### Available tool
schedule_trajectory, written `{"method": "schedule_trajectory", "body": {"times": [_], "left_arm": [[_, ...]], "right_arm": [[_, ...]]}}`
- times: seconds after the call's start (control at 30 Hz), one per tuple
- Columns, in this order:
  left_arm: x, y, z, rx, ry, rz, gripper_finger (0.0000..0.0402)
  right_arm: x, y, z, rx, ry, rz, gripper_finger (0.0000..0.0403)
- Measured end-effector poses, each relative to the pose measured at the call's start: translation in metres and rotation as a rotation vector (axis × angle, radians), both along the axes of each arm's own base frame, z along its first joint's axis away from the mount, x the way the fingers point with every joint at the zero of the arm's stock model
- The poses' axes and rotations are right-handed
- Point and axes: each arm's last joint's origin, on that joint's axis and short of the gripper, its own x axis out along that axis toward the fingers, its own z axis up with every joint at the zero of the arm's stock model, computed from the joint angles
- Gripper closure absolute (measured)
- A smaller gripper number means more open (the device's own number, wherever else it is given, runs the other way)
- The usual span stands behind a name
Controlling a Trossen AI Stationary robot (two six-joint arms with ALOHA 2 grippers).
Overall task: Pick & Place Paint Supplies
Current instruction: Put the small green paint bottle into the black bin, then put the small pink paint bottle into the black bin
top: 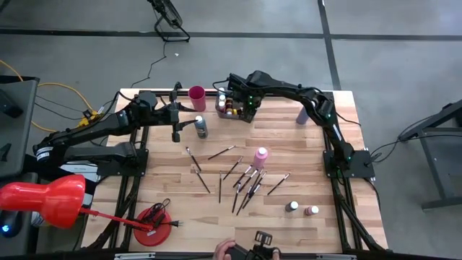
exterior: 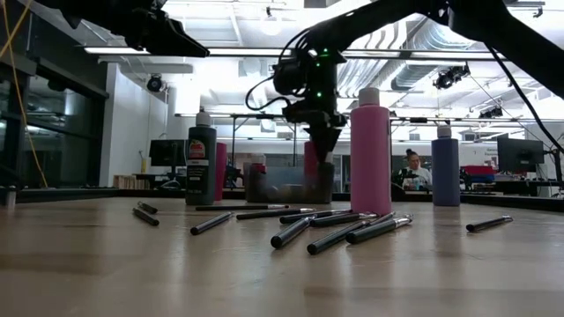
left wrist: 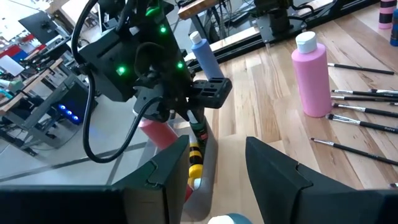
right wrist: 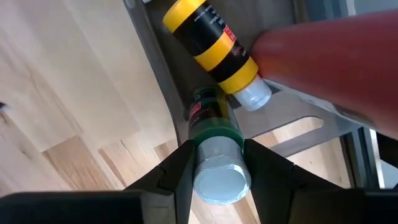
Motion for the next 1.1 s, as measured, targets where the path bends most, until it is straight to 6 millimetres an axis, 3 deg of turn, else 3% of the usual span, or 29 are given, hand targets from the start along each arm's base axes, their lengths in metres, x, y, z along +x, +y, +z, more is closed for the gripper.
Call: {"method": "schedule_trajectory", "body": {"times": [0.5, 0.8, 1.1], "left_arm": [[0.000, 0.000, 0.000, 0.000, 0.000, 0.000, 0.0249], [0.000, 0.000, 0.000, 0.000, 0.000, 0.000, 0.0249], [0.000, 0.000, 0.000, 0.000, 0.000, 0.000, 0.0249]], "right_arm": [[-0.001, 0.000, 0.004, -0.015, 0.003, 0.044, 0.0220], [-0.011, 0.006, 0.034, -0.050, -0.066, -0.042, 0.0162], [-0.037, 0.031, 0.072, 0.123, -0.080, -0.097, 0.0155]]}}
